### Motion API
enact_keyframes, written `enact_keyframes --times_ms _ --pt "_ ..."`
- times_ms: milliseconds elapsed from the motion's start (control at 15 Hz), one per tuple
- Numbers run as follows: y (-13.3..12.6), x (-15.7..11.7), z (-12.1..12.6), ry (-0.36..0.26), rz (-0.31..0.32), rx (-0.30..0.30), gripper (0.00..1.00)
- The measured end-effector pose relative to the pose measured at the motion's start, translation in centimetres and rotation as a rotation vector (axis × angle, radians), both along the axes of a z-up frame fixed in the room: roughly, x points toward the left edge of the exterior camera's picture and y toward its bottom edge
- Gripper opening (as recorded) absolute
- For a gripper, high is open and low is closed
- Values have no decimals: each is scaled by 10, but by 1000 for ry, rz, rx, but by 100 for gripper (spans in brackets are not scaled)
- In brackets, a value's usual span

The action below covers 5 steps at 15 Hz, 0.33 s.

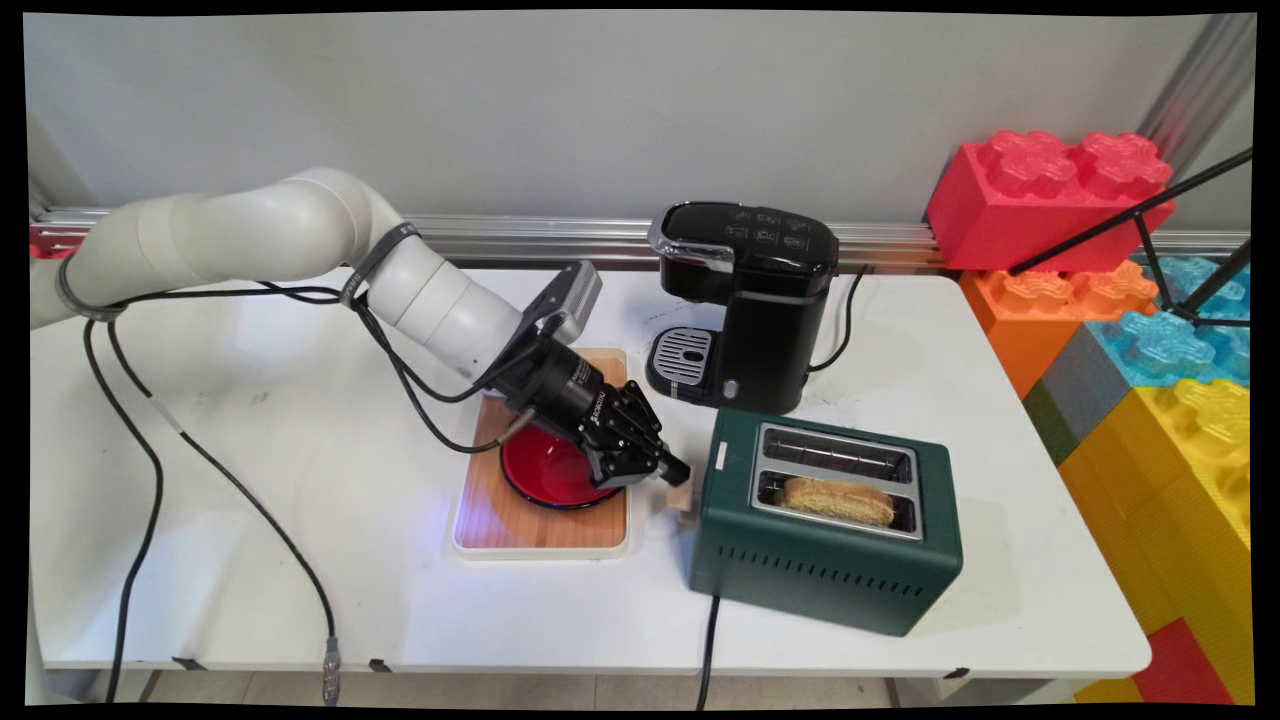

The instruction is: Press the toaster switch

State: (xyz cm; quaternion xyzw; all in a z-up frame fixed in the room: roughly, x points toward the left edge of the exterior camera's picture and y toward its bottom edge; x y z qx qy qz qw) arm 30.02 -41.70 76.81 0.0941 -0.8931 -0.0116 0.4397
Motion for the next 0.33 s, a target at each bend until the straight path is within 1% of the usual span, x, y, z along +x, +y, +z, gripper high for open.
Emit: enact_keyframes --times_ms 333 --pt "0 1 -2 -2 2 0 0"
